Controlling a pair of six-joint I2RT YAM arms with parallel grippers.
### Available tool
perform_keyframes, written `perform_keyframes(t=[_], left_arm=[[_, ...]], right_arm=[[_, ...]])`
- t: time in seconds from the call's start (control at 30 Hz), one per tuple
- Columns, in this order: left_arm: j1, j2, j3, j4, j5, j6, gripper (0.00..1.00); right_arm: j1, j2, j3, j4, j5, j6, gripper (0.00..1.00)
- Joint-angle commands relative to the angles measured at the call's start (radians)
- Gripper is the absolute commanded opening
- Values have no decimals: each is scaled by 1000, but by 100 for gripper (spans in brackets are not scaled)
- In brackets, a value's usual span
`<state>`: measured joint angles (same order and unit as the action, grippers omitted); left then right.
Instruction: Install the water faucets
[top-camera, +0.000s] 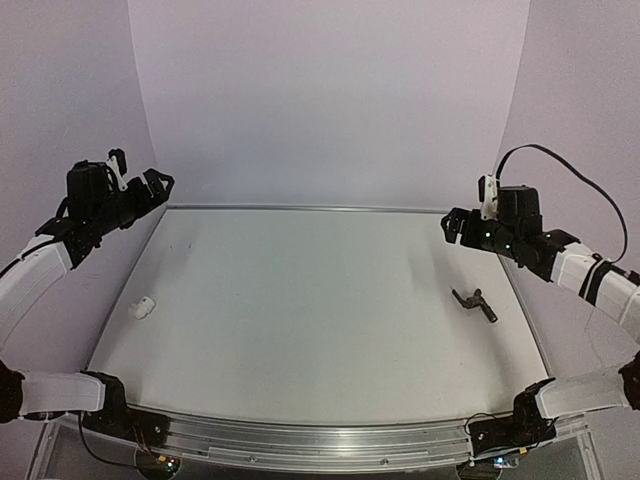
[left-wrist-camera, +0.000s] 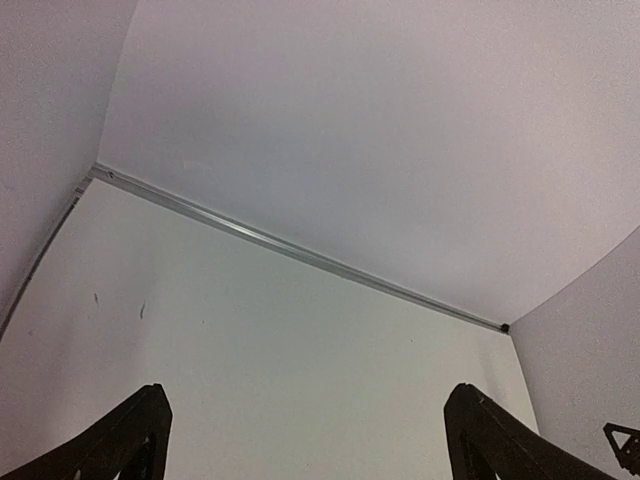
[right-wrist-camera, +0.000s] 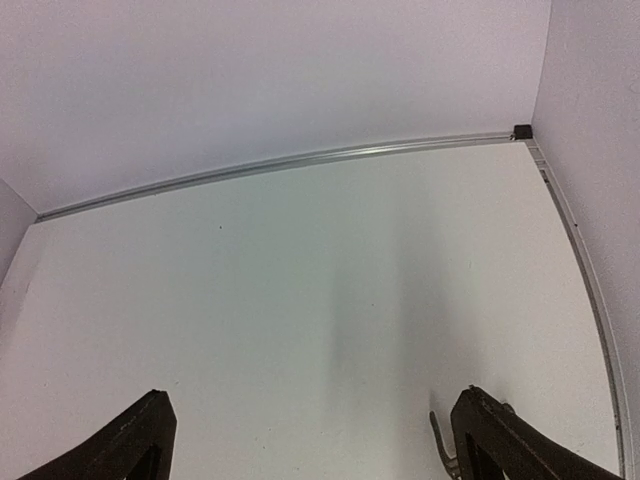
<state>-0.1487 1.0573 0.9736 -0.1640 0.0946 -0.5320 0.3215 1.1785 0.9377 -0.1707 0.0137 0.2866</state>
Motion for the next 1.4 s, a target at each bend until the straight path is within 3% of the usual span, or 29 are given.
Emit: perform_keyframes(t=[0.0, 0.13, 0.23, 0.3, 0.47, 0.7, 0.87, 1.13, 1.37], left_arm=[[-19, 24, -44, -35, 43, -16, 96], [-20, 21, -74, -157, -89, -61, 98], [-15, 43, -69, -334, -336, -225, 100], [7, 80, -66, -417, -377, -294, 100], [131, 162, -78, -534, -238, -414, 100], [260, 79, -209, -456, -191, -627, 99], [325, 154, -190, -418, -130, -760, 88], [350, 291, -184, -367, -98, -797, 74], [355, 352, -212, -289, -82, -774, 74]], right_arm=[[20, 48, 47, 21, 18, 9, 98], [26, 74, 42, 20, -1, 6, 98], [26, 91, 41, 22, -4, 11, 98], [27, 100, 37, 23, 0, 21, 98], [28, 100, 20, 34, -5, 42, 98], [28, 76, -8, 47, -40, 48, 98], [27, 66, -5, 50, -40, 35, 98], [27, 8, -24, 49, -31, 36, 98], [28, -1, -33, 48, -29, 35, 98]])
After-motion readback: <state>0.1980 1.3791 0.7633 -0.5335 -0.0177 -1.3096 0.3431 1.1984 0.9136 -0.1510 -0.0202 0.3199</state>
